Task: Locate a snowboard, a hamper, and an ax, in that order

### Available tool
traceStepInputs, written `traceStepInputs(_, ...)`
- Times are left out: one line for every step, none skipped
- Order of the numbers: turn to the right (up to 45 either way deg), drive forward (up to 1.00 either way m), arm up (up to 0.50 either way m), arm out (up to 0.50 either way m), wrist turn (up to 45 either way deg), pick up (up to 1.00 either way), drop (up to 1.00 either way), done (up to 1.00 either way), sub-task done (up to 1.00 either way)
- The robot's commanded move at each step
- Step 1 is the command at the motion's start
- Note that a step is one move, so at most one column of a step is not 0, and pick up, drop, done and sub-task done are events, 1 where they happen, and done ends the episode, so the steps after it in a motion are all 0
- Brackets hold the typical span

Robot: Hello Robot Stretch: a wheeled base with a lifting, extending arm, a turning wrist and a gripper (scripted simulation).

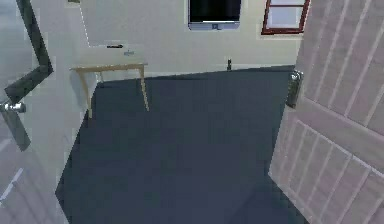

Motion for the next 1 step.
traceStepInputs(0.0, 1.00, 0.00, 0.00, 0.0, 0.00, 0.00, 0.00, 0.00)
